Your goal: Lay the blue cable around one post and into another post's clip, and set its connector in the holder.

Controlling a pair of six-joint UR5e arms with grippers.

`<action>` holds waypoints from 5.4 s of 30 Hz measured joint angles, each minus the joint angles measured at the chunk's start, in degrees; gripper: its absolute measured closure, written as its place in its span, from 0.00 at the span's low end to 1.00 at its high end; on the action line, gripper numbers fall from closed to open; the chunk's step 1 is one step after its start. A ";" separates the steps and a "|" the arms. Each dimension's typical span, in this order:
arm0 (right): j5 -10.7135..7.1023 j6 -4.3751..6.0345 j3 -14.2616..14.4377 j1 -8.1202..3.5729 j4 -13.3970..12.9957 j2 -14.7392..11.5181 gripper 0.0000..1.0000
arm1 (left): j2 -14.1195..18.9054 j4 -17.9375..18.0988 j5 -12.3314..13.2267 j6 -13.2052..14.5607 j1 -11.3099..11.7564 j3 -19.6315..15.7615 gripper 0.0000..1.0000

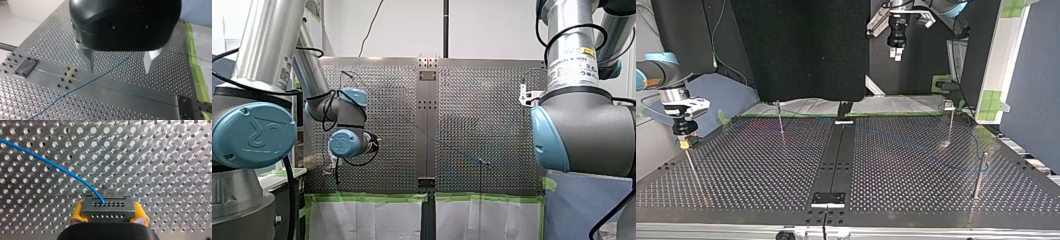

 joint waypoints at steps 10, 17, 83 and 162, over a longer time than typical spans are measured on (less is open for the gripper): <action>0.15 -0.02 0.01 0.16 -0.04 0.01 0.87 | -0.01 -0.06 0.00 0.08 0.04 -0.02 0.00; 0.63 -0.28 -0.02 0.18 0.05 -0.05 0.49 | -0.01 -0.15 0.00 0.10 0.05 -0.03 0.00; 4.87 -0.76 0.00 0.52 0.95 -0.03 0.01 | -0.01 0.00 0.00 0.34 0.90 -0.58 0.00; 29.08 0.18 18.17 11.91 -4.12 -15.18 0.01 | 0.01 1.95 2.74 0.11 2.48 -1.16 0.00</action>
